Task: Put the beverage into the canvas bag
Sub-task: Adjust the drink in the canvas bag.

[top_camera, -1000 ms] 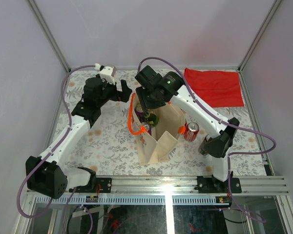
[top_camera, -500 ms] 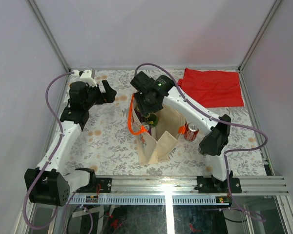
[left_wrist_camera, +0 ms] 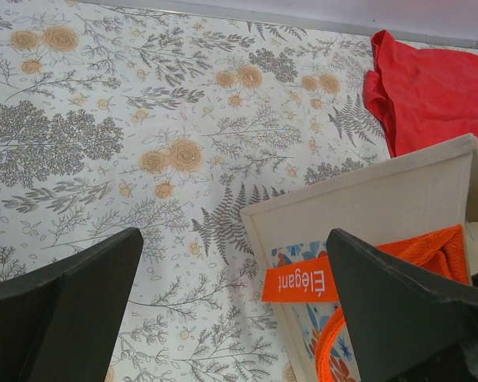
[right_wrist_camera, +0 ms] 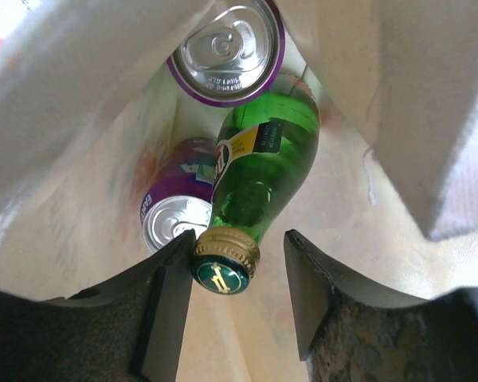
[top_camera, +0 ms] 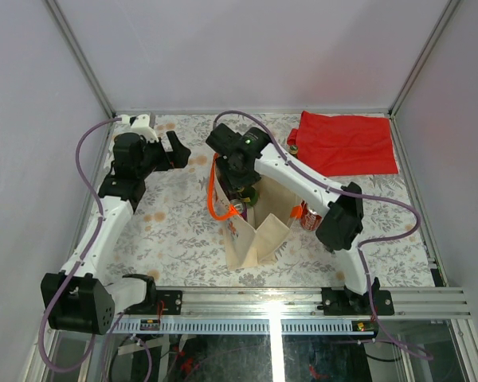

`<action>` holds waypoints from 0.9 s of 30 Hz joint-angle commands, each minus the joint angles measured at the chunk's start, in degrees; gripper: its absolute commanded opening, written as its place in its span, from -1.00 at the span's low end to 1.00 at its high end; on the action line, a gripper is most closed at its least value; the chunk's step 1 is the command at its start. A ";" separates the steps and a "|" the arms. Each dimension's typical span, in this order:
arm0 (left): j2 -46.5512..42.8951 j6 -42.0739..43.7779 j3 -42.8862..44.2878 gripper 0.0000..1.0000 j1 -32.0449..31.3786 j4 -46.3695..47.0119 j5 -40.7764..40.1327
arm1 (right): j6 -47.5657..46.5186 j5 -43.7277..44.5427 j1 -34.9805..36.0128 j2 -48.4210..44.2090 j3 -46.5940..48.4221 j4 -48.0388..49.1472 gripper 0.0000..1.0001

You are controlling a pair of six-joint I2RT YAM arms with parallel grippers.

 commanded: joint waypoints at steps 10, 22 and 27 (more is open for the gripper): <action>1.14 -0.78 1.29 0.99 0.44 0.69 1.20 | -2.36 5.37 0.61 0.59 1.96 0.63 -0.97; 1.60 -0.83 1.70 0.99 0.40 1.04 1.60 | -0.02 -2.07 -4.03 1.09 14.26 -6.27 -1.00; 1.28 -0.76 1.43 0.99 0.36 0.95 1.77 | 2.36 -9.45 -7.38 -3.23 5.47 0.06 -1.00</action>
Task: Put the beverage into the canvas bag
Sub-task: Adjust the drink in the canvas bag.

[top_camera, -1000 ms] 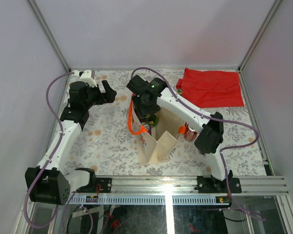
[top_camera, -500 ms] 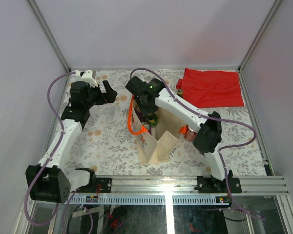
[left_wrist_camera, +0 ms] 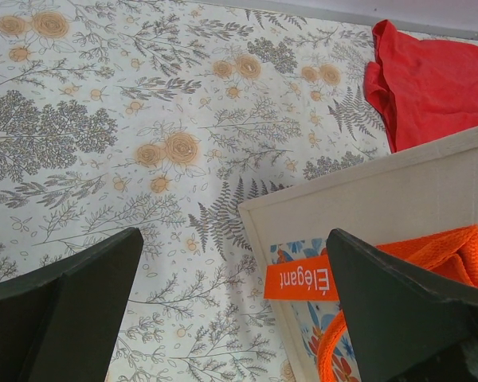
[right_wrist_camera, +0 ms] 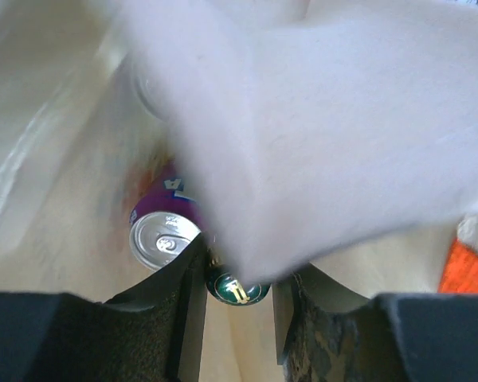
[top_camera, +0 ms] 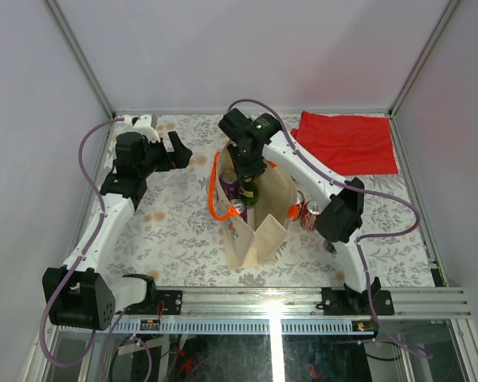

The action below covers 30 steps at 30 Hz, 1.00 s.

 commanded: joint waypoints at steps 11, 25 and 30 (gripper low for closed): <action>-0.95 0.03 0.74 0.99 0.36 1.04 1.02 | 2.93 -13.69 -5.71 -5.12 -10.65 11.57 -1.00; 0.86 0.58 1.77 0.99 0.36 1.48 1.67 | 4.81 -20.01 -5.86 -3.36 -1.45 11.25 -1.00; 1.14 0.85 2.28 0.99 0.47 1.27 1.53 | 4.18 -20.84 -5.72 -3.64 -7.72 13.54 -1.00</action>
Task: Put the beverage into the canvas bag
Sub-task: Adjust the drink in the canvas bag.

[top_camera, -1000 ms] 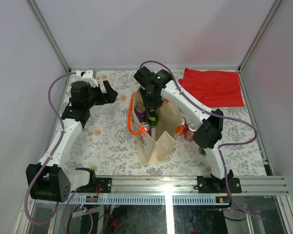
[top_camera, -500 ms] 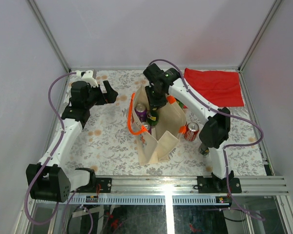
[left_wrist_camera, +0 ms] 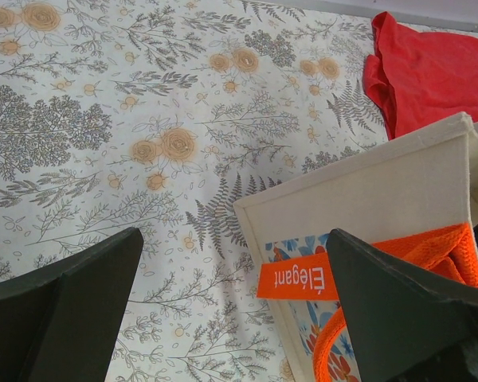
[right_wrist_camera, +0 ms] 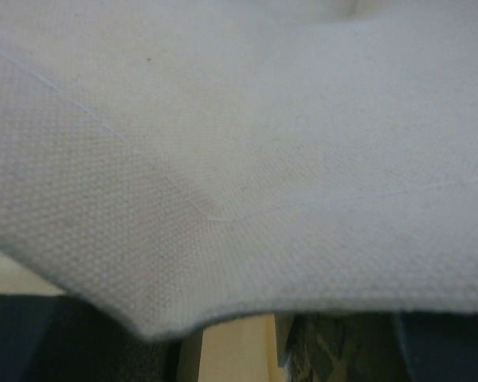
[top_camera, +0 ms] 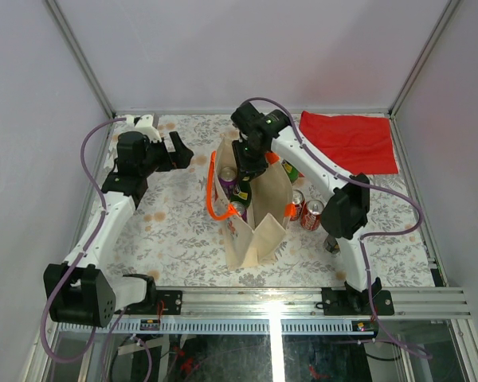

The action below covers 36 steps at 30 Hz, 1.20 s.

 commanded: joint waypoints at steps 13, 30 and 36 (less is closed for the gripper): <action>0.34 0.85 2.72 0.99 0.45 0.31 0.46 | -4.29 13.60 0.92 0.27 2.01 -3.55 -1.00; 0.27 0.51 2.58 0.99 0.40 0.23 0.51 | -4.81 11.66 2.19 2.48 4.25 -2.94 -1.00; 0.01 0.66 2.48 0.99 0.45 0.07 0.48 | -4.37 12.65 2.40 1.83 4.39 -2.30 -0.60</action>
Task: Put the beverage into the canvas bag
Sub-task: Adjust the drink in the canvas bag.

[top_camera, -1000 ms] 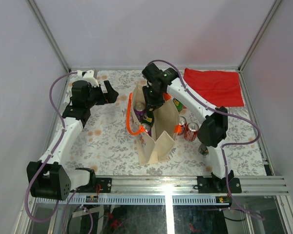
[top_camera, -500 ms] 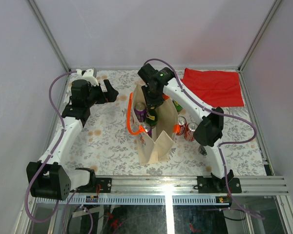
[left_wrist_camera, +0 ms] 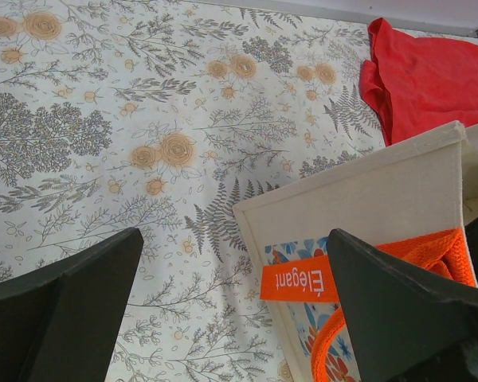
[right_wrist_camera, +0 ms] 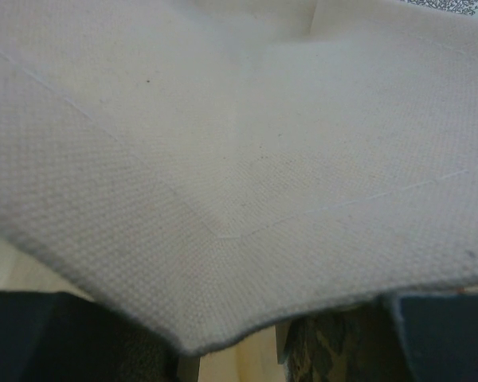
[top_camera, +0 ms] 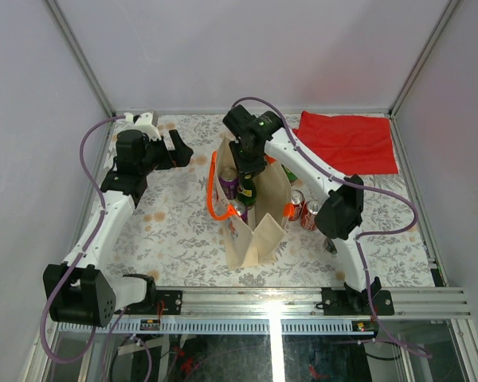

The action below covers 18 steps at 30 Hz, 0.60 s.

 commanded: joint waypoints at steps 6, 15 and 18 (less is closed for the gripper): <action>-0.35 0.44 1.21 0.99 0.40 0.53 0.75 | -1.18 3.90 0.16 -3.05 1.20 1.43 -0.09; -0.77 0.40 1.16 0.99 0.39 0.23 0.95 | -1.88 3.19 0.01 -4.38 4.02 2.03 0.15; -0.96 0.49 1.12 0.99 0.32 0.05 0.96 | -1.69 3.78 0.08 -6.11 4.45 3.54 0.17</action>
